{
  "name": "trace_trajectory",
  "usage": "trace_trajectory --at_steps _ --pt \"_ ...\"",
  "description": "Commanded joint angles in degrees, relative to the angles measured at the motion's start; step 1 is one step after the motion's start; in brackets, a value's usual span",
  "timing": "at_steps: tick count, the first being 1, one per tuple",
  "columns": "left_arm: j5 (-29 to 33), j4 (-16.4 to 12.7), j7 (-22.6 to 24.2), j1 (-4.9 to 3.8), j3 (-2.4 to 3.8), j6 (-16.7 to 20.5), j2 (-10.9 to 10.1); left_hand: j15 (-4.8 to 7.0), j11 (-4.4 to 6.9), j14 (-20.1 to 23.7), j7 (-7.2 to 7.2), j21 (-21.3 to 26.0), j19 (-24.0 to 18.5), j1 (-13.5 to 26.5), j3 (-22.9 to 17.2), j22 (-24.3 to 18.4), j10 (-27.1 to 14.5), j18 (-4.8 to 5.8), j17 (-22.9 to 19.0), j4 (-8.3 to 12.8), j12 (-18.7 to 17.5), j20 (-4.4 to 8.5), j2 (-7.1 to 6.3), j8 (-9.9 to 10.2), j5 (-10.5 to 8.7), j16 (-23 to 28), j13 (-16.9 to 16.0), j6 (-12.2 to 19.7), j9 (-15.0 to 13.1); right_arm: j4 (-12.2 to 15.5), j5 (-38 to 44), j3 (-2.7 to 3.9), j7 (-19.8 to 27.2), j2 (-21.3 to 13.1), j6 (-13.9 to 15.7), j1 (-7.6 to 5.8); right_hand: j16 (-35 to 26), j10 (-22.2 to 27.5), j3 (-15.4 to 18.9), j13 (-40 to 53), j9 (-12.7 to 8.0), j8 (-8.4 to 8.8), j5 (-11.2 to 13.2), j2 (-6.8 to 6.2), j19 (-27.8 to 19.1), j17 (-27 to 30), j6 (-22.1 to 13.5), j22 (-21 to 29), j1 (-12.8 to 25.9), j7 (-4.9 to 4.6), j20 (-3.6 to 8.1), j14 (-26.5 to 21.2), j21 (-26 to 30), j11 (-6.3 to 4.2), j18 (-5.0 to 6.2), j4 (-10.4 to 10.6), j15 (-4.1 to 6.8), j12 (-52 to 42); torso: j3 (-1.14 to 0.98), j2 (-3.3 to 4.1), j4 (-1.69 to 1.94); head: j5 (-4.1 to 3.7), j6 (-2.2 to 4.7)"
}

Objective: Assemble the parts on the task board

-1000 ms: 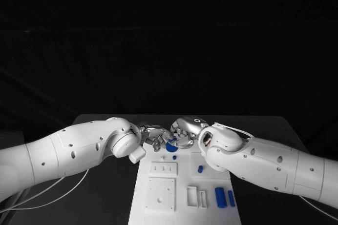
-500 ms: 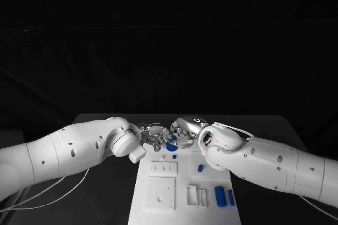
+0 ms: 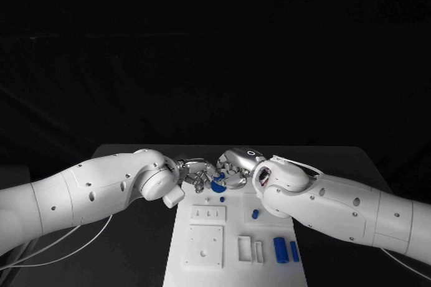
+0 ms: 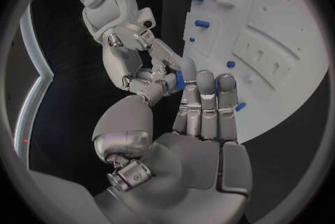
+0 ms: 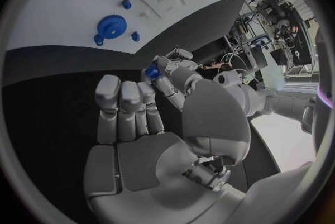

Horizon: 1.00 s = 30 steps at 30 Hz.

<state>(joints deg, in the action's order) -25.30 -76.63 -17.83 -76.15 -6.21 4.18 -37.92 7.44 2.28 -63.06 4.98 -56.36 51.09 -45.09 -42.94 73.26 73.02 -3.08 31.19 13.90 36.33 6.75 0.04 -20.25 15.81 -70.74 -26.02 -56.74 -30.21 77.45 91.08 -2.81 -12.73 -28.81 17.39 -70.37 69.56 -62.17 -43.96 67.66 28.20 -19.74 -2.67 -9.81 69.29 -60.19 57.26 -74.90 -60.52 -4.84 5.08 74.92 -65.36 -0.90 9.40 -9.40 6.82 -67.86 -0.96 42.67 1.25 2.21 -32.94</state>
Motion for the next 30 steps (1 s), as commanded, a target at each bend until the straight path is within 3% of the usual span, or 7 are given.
trace_trajectory --at_steps 1,10,16,21,22,23,30 --pt "-3.8 -0.7 2.7 -0.1 0.08 -0.6 0.1 0.49 0.14 -0.6 -1.54 -0.6 0.7 -1.6 0.0 -0.1 0.8 0.4 -0.1 -0.9 0.5 6.46 -0.26 -0.3 -3.7 -0.5 -0.1 -7.0 -0.5 -0.4 -0.4 -0.05 0.2 -0.3 -0.5 0.1 0.1 -0.2 -0.3 -0.1 0.1 -0.14 -0.2 0.03 -0.1 -0.1 1.0 -0.8 -0.5 -0.57 0.35 -0.1 -0.4 -0.06 5.6 0.0 0.33 -0.1 -0.04 -0.01 -0.07 -0.06 -0.04" --pt "-4.9 -0.7 2.5 -0.08 -0.04 0.4 0.1 1.12 0.68 -1.9 -2.03 -1.4 1.5 -3.1 0.6 -0.4 2.3 0.25 -0.1 -2.4 0.7 6.95 -0.4 -0.6 -9.11 -1.2 0.0 -8.1 -1.1 -1.0 -3.0 -0.06 1.4 -0.6 1.5 0.1 -0.7 1.1 1.1 -0.6 -0.1 0.74 -0.3 -3.29 -0.4 0.1 -0.2 -0.6 1.7 -0.99 0.11 -0.4 0.2 0.35 5.6 1.5 -0.02 1.0 -0.13 -0.03 -0.13 -0.06 -0.19" --pt "-6.4 -0.7 1.7 -0.08 -0.07 0.4 0.2 1.54 1.09 -2.8 -2.42 -2.0 2.1 -3.1 0.9 -0.5 3.4 0.15 -0.1 -2.9 0.9 7.25 -0.29 -0.9 -9.98 -1.7 0.1 -9.0 -1.4 -1.4 -5.1 -0.08 2.7 -1.4 3.1 0.09 -3.5 4.3 5.9 -1.2 -1.7 4.67 -0.6 -5.92 -3.1 1.3 -7.4 0.4 3.7 -3.19 -0.42 -3.0 3.1 2.53 5.6 1.6 -2.45 2.9 -0.12 -0.03 -0.1 -0.08 -0.23" --pt "-8.6 -0.6 -0.4 -0.08 -0.11 0.2 0.3 1.85 1.37 -3.4 -2.68 -2.4 2.6 -3.1 1.1 -0.5 4.1 0.03 0.0 -2.9 1.1 7.49 -0.19 -1.1 -9.61 -2.1 0.0 -9.5 -1.6 -1.2 -8.7 -0.09 6.1 -3.6 4.0 0.1 -4.1 5.0 7.0 -1.4 -1.9 5.19 -0.6 -6.32 -3.8 1.6 -8.4 0.6 4.0 -3.96 -0.67 -3.6 3.8 3.19 5.6 1.4 -2.8 3.2 -0.18 -0.04 -0.11 -0.13 -0.39" --pt "-9.2 -0.5 -1.0 -0.08 -0.12 -0.1 0.3 1.92 1.43 -3.5 -2.73 -2.5 2.7 -3.1 1.1 -0.5 4.2 0.0 0.0 -2.9 1.1 7.54 -0.16 -1.2 -9.52 -2.2 0.0 -9.6 -1.7 -1.1 -9.8 -0.09 6.8 -4.4 4.7 0.1 -5.3 6.1 8.3 -1.7 -2.3 6.24 -1.5 -6.73 -5.0 2.1 -10.3 0.9 4.9 -3.93 -1.05 -4.9 4.9 3.67 5.44 1.0 -4.06 3.9 -0.12 -0.04 -0.04 -0.19 -0.45" --pt "-9.7 -0.5 -1.4 -0.08 -0.12 -0.3 0.3 2.14 1.6 -4.0 -2.88 -2.9 3.2 -3.1 1.2 -0.4 4.6 -0.11 0.1 -2.7 1.2 7.73 -0.2 -1.3 -9.13 -2.4 0.0 -9.9 -1.8 -1.0 -10.4 -0.09 7.1 -5.0 4.8 0.1 -5.8 6.7 9.3 -1.9 -2.4 6.38 -1.4 -6.7 -5.7 2.3 -10.7 1.1 5.4 -4.79 -1.34 -5.4 5.5 4.15 5.41 0.9 -3.87 4.2 -0.13 -0.04 -0.02 -0.26 -0.41" --pt "-18.5 -0.1 -4.2 -0.08 -0.59 -1.0 0.9 3.0 2.23 -6.5 -3.36 -5.1 5.0 -3.2 1.4 0.0 7.1 -0.64 0.4 -2.1 0.7 8.58 -0.21 -1.2 -8.45 -3.9 0.5 -10.4 -2.3 -2.5 -17.6 -0.04 8.9 -9.3 7.5 0.12 -5.6 6.5 11.2 -2.4 -2.0 5.85 -2.8 -5.48 -5.1 2.6 -10.3 1.4 4.5 -4.81 -1.89 -4.6 6.0 4.03 5.6 0.8 -3.6 3.6 -0.09 -0.19 -0.08 0.07 -0.8"
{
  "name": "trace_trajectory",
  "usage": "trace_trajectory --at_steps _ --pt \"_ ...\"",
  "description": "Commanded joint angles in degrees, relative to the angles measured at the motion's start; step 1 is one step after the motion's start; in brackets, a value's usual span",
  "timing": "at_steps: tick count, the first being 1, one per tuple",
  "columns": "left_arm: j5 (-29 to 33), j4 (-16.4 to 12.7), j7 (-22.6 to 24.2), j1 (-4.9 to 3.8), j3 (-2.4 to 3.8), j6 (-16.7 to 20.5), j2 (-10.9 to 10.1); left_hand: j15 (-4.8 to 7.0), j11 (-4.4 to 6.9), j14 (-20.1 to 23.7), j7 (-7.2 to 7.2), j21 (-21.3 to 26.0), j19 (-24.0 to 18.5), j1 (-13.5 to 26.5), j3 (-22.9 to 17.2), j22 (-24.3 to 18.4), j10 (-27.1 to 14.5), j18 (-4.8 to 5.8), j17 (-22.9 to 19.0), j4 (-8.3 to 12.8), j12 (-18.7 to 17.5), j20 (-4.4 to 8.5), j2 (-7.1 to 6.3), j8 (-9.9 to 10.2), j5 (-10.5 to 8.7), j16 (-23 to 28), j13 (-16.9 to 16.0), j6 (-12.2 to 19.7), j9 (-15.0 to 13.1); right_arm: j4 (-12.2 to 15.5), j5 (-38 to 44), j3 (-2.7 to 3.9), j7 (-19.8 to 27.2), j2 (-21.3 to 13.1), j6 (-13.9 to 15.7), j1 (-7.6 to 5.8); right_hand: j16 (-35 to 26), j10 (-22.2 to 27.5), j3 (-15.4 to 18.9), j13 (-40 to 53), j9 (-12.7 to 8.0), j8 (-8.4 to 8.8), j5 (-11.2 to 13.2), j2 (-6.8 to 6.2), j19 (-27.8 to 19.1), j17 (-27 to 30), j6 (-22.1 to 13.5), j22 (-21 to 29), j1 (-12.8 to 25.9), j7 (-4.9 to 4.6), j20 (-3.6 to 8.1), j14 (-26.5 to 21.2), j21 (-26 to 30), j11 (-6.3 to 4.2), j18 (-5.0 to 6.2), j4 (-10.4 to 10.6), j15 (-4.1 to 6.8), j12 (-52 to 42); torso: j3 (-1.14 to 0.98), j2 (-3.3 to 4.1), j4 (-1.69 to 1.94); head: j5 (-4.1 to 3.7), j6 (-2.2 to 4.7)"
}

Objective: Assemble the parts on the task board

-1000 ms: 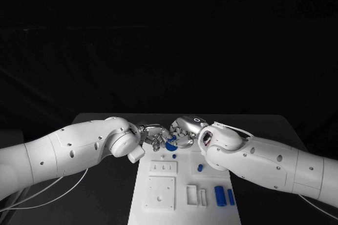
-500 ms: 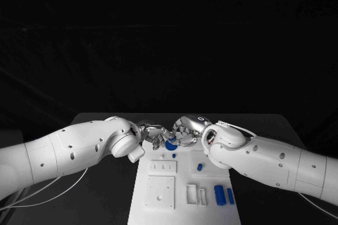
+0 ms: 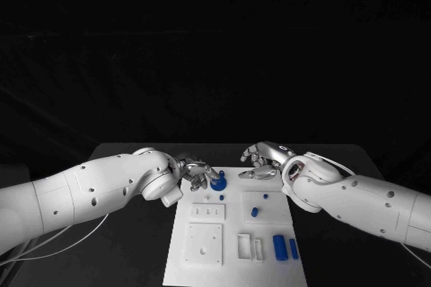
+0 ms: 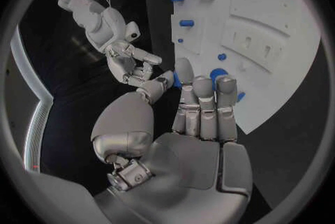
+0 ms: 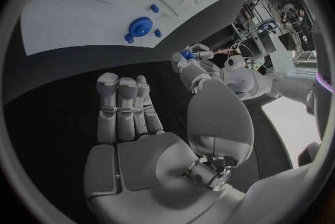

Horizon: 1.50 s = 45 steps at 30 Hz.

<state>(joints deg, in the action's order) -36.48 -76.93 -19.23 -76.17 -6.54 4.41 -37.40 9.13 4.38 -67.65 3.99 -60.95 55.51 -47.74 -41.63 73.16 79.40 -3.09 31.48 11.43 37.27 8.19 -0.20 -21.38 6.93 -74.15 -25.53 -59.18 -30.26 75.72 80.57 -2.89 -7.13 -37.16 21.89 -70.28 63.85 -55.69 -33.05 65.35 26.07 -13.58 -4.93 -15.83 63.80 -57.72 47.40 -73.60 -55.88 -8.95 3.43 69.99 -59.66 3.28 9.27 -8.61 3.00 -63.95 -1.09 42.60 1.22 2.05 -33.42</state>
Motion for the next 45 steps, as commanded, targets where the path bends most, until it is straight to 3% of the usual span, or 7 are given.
trace_trajectory --at_steps 1,7,16,27,34,37,45 --pt "-8.8 0.4 -3.1 -0.06 -0.56 -1.4 0.5 1.4 0.21 -2.2 -2.43 -0.7 0.7 -0.6 0.0 0.1 1.1 -0.69 0.2 0.4 -0.2 7.24 0.09 0.0 0.46 -0.7 0.1 -8.0 -2.3 -1.1 -7.8 0.12 3.6 -1.4 3.4 0.02 0.1 0.0 0.5 -0.2 0.1 -0.36 -1.0 0.65 0.4 0.1 -0.4 0.1 -0.2 -0.66 -0.28 0.4 0.4 -0.15 5.73 0.2 0.24 -0.4 0.03 -0.2 -0.08 0.26 -0.41" --pt "-15.0 2.5 -3.8 -0.02 -2.04 -2.9 1.9 1.47 0.27 -2.3 -2.47 -0.9 0.8 -0.6 0.0 0.1 1.4 -0.74 0.2 0.5 -0.2 7.3 0.14 0.0 0.48 -0.9 0.0 -8.0 -2.4 -3.1 -13.3 0.89 4.3 -3.1 4.3 -0.01 0.0 0.0 0.6 -0.4 0.1 -0.42 -1.8 0.89 0.5 0.2 -0.4 0.1 -0.4 -0.67 -0.32 0.4 0.5 -0.18 5.73 0.2 0.26 -0.5 -0.05 -0.4 -0.11 0.56 -1.04" --pt "-17.6 4.8 -4.2 0.54 -3.03 -3.9 3.7 2.2 0.93 -3.9 -3.04 -2.0 2.6 -0.2 0.1 0.5 3.4 -1.15 1.1 1.0 2.0 7.67 0.52 -0.1 1.66 -3.3 -1.2 -8.7 -2.9 -4.2 -14.5 1.78 4.6 -3.4 4.4 -0.16 0.0 0.1 1.4 -0.8 0.2 -0.5 -3.5 1.56 0.6 0.3 -0.5 0.1 -0.7 -0.66 -0.4 0.5 0.7 -0.19 5.73 0.2 0.27 -0.6 -0.22 -0.64 -0.29 0.8 -1.78" --pt "-21.0 6.2 -4.2 2.11 -4.28 -3.9 5.3 2.39 1.1 -4.0 -3.2 -2.4 3.0 0.5 -0.2 0.7 3.2 -1.4 1.2 1.5 3.4 7.67 0.81 -0.1 4.02 -4.3 -2.1 -9.0 -3.4 -5.1 -15.0 2.49 5.0 -2.7 4.6 -0.2 -0.1 0.1 1.9 -1.0 0.2 -0.56 -4.0 1.81 0.7 0.4 -0.5 0.1 -0.8 -0.65 -0.44 0.5 0.8 -0.2 5.73 0.2 0.27 -0.8 -0.1 -0.44 -0.2 0.75 -2.39" --pt "-21.6 7.1 -4.0 3.23 -4.59 -4.0 6.1 2.48 1.2 -4.1 -3.29 -2.6 3.2 0.8 -0.2 0.9 3.2 -1.5 1.2 1.6 4.0 7.67 0.93 -0.1 4.46 -4.6 -2.4 -9.2 -3.6 -5.5 -15.1 2.66 5.0 -2.4 4.4 -0.21 -0.1 0.1 2.1 -1.2 0.2 -0.56 -4.3 1.96 0.7 0.4 -0.5 0.1 -0.8 -0.65 -0.46 0.5 0.9 -0.2 5.73 0.2 0.27 -0.8 -0.02 -0.41 -0.23 0.66 -2.8" --pt "-21.8 7.4 -4.0 3.38 -4.64 -4.2 6.5 2.5 1.22 -4.1 -3.3 -2.6 3.2 0.9 -0.3 0.9 3.1 -1.51 1.2 1.6 4.1 7.66 1.08 -0.1 4.5 -4.7 -2.4 -9.2 -3.7 -5.5 -15.1 2.67 5.0 -2.3 4.2 -0.21 -0.1 0.1 2.1 -1.2 0.2 -0.57 -4.4 1.99 0.7 0.4 -0.5 0.0 -0.7 -0.65 -0.47 0.5 0.9 -0.2 5.73 0.3 0.27 -0.8 0.03 -0.39 -0.19 0.25 -2.72" --pt "-22.8 7.8 -4.4 3.77 -4.71 -5.5 6.8 2.5 1.2 -4.0 -3.29 -2.7 3.1 1.2 -0.3 1.0 2.9 -1.52 1.1 1.6 4.2 7.62 1.36 0.0 4.62 -4.7 -2.6 -9.1 -3.7 -5.4 -15.1 2.69 4.9 -2.2 3.9 -0.21 -0.1 0.2 2.3 -1.5 0.2 -0.63 -5.0 2.47 0.8 0.5 -0.5 0.0 -1.2 -0.63 -0.45 0.6 1.0 -0.22 5.73 0.1 0.29 -0.9 -0.03 -0.48 -0.16 0.6 -2.91"
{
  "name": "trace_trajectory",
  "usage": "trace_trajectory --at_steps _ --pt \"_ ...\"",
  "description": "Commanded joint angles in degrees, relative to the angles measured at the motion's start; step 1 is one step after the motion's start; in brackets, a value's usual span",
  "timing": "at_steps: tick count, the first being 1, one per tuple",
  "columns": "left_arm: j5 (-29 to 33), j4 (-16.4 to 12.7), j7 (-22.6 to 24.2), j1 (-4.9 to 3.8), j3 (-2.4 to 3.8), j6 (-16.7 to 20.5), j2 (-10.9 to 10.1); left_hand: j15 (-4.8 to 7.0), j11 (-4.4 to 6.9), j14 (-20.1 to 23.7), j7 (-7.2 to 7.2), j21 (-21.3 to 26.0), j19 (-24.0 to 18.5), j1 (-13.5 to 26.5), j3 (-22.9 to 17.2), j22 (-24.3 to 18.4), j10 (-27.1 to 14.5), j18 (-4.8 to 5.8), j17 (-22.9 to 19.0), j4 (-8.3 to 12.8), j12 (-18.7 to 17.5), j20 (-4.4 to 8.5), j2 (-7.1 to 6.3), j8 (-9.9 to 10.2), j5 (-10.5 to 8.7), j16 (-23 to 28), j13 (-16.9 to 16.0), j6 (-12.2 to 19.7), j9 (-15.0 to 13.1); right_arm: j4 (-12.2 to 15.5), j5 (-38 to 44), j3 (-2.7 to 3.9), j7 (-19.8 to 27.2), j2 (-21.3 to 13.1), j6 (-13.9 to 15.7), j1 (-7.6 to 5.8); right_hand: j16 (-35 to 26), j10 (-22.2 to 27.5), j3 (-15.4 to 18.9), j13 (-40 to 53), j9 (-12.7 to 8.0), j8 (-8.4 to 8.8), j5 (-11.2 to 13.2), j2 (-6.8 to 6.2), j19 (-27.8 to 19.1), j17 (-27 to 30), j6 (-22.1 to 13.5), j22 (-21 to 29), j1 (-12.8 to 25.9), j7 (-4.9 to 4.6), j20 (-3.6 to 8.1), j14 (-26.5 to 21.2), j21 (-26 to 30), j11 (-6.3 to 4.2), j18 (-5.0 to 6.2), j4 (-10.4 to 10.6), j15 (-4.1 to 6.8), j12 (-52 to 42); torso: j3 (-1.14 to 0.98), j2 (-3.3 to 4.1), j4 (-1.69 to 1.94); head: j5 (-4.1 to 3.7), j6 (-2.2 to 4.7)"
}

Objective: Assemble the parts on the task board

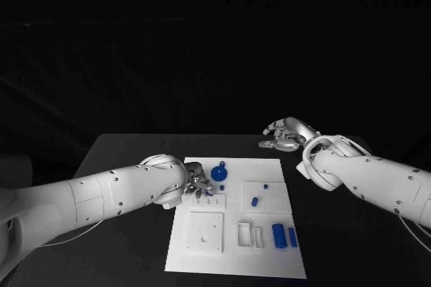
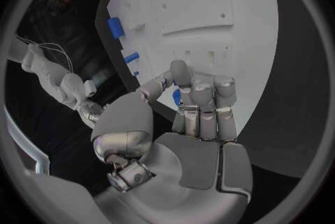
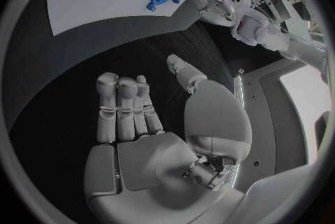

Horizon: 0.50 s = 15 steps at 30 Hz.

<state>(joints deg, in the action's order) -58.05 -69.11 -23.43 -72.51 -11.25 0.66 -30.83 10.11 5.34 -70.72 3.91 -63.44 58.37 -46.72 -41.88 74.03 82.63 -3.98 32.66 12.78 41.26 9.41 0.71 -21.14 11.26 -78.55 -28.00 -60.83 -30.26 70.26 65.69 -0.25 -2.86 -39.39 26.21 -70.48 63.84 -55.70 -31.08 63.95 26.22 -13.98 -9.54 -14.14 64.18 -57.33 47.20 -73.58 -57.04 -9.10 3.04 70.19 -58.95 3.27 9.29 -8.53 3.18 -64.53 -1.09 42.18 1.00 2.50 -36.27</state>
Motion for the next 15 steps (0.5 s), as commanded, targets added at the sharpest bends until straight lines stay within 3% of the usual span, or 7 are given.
trace_trajectory --at_steps 1,15 --pt "-1.2 0.1 -0.2 0.19 -0.03 -1.7 0.2 1.52 0.24 -0.9 -3.2 -0.2 0.3 0.2 -0.1 0.1 -0.3 -0.63 0.0 0.3 0.3 6.39 0.45 -0.2 0.29 -0.3 -0.1 -7.4 -3.7 0.1 -0.2 0.04 0.7 0.0 -0.5 -0.01 -0.1 0.2 0.4 -0.1 0.1 -0.24 -0.4 0.81 0.4 0.1 -0.3 0.0 -0.1 -0.47 -0.06 0.4 0.3 -0.22 5.71 0.0 0.12 -0.4 -0.02 -0.07 0.06 0.17 -0.11" --pt "-1.2 -0.4 -0.4 0.55 -0.15 -2.9 0.0 1.57 0.31 -0.9 -3.27 -0.3 0.1 1.2 0.0 0.3 -0.4 -0.67 -0.1 0.1 0.9 6.33 1.01 -0.3 0.45 -0.8 -0.4 -7.7 -4.0 0.2 0.5 0.05 0.5 0.1 -0.8 -0.01 -0.1 0.2 0.5 -0.3 0.1 -0.33 -1.0 1.18 0.5 0.1 -0.2 -0.1 -0.3 -0.44 -0.07 0.4 0.4 -0.25 5.71 -0.1 0.15 -0.5 -0.08 -0.1 0.06 0.21 -0.41"
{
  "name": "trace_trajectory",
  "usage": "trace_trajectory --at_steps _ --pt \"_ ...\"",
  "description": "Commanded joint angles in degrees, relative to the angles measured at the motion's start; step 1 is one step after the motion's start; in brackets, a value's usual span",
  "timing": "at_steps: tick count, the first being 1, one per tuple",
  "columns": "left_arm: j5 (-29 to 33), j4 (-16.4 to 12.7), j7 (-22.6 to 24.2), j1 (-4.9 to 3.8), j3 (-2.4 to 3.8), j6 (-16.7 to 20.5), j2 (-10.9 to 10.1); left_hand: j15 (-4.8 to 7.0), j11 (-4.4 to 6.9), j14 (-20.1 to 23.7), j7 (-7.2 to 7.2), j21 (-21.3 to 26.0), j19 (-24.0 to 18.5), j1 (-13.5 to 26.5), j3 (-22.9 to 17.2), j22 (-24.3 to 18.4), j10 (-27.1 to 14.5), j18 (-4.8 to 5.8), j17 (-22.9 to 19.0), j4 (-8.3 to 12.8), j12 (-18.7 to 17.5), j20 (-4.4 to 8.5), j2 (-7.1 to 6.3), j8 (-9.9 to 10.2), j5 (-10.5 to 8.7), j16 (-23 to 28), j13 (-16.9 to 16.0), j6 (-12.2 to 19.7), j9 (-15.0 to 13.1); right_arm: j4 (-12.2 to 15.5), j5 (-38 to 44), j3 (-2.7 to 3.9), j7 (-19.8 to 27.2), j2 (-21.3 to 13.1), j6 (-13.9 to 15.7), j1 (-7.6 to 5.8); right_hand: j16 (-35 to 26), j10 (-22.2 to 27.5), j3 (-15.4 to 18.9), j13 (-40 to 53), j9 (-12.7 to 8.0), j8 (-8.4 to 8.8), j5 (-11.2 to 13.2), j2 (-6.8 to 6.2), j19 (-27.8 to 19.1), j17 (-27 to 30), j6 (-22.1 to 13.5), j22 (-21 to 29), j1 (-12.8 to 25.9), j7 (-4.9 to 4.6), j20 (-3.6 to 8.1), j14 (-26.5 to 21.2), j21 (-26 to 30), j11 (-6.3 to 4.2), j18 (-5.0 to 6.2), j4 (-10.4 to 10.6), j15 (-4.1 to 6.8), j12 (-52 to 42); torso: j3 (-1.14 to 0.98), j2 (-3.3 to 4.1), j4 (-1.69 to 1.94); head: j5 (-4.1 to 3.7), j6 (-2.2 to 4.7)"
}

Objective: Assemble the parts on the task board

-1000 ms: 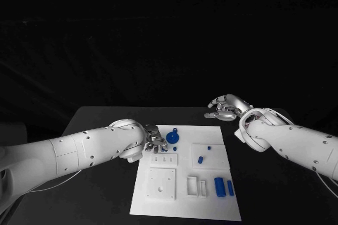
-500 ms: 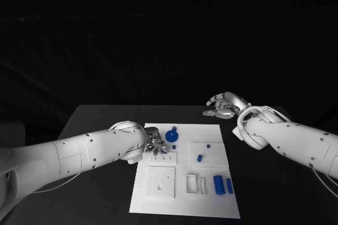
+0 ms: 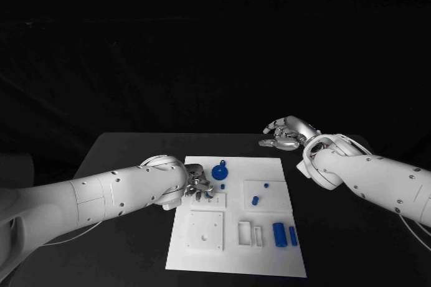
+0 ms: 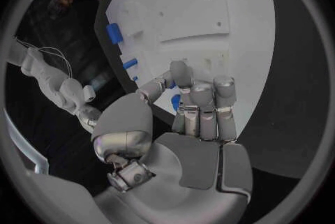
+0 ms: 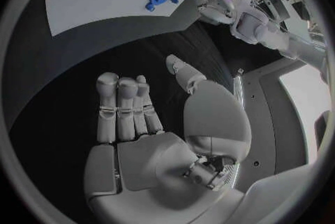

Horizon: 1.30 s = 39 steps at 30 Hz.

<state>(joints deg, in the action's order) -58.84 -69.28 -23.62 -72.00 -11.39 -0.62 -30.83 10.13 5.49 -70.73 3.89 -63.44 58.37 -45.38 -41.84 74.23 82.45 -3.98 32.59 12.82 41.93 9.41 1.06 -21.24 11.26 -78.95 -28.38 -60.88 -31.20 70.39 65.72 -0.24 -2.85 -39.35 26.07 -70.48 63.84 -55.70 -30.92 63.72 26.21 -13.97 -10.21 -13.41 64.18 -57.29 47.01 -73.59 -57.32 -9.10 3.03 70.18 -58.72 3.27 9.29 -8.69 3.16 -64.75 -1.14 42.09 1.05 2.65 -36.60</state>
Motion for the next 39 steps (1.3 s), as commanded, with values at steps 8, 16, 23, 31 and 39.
trace_trajectory --at_steps 8,16,23,31,39 --pt "-0.5 -0.3 -0.2 0.15 -0.03 -2.0 0.0 1.59 0.18 -0.9 -3.29 -0.3 0.1 0.4 0.0 0.1 -0.3 -0.68 -0.1 0.0 0.5 6.32 0.83 -0.2 0.57 -0.5 -0.2 -7.8 -3.2 0.1 0.8 0.03 0.5 0.1 -0.8 -0.01 -0.1 0.2 0.5 -0.2 0.1 -0.36 -0.6 0.58 0.5 0.1 0.1 -0.1 -0.1 -0.44 -0.08 0.4 0.2 -0.26 5.71 0.0 0.17 -0.4 -0.03 -0.02 -0.01 0.1 -0.17" --pt "-1.4 -0.1 -0.1 0.31 -0.07 -2.0 0.0 1.62 0.22 -0.9 -3.32 -0.4 0.2 0.7 0.0 0.1 -0.4 -0.71 -0.1 -0.1 0.6 6.32 0.9 -0.2 0.43 -0.7 -0.3 -7.8 -3.3 0.1 0.8 0.03 0.5 0.1 -0.9 -0.01 -0.1 0.1 0.5 -0.2 0.1 -0.38 -0.7 0.66 0.5 0.1 0.1 -0.1 -0.2 -0.43 -0.08 0.5 0.2 -0.27 5.71 -0.1 0.18 -0.4 -0.05 -0.01 -0.04 0.22 -0.31" --pt "-2.0 -0.1 -0.2 0.47 -0.18 -2.4 0.0 1.67 0.27 -1.0 -3.37 -0.4 0.3 0.9 0.0 0.2 -0.4 -0.75 -0.2 -0.1 0.8 6.34 0.9 -0.2 0.14 -0.8 -0.3 -7.9 -3.4 0.1 0.8 0.03 0.5 0.1 -0.9 -0.01 -0.1 0.1 0.6 -0.3 0.1 -0.39 -0.8 0.69 0.6 0.1 0.1 -0.2 -0.2 -0.42 -0.08 0.5 0.2 -0.27 5.71 -0.1 0.19 -0.5 -0.05 -0.01 -0.04 0.24 -0.4" --pt "-2.3 -0.1 -0.2 0.54 -0.31 -2.3 0.0 1.7 0.3 -1.1 -3.4 -0.4 0.3 1.0 0.0 0.2 -0.4 -0.78 -0.2 -0.1 0.9 6.35 0.88 -0.2 -0.04 -0.9 -0.4 -7.9 -3.4 0.1 0.8 0.03 0.5 0.2 -1.0 -0.01 0.0 0.1 0.6 -0.3 0.1 -0.39 -0.8 0.71 0.6 0.1 0.1 -0.2 -0.2 -0.42 -0.08 0.5 0.2 -0.28 5.71 -0.1 0.19 -0.5 -0.05 -0.01 -0.03 0.25 -0.42" --pt "-3.7 0.3 -0.3 0.92 -0.42 -1.7 0.0 1.7 0.3 -1.1 -3.4 -0.4 0.3 1.0 0.0 0.2 -0.4 -0.79 -0.2 -0.1 1.0 6.35 0.87 -0.2 -0.1 -0.9 -0.4 -7.9 -3.5 0.2 0.8 0.03 0.5 0.2 -1.0 -0.01 0.0 0.1 0.7 -0.3 0.1 -0.4 -0.8 0.74 0.6 0.1 0.1 -0.2 -0.2 -0.42 -0.08 0.5 0.2 -0.28 5.71 -0.1 0.19 -0.5 -0.03 0.01 -0.02 0.29 -0.48"
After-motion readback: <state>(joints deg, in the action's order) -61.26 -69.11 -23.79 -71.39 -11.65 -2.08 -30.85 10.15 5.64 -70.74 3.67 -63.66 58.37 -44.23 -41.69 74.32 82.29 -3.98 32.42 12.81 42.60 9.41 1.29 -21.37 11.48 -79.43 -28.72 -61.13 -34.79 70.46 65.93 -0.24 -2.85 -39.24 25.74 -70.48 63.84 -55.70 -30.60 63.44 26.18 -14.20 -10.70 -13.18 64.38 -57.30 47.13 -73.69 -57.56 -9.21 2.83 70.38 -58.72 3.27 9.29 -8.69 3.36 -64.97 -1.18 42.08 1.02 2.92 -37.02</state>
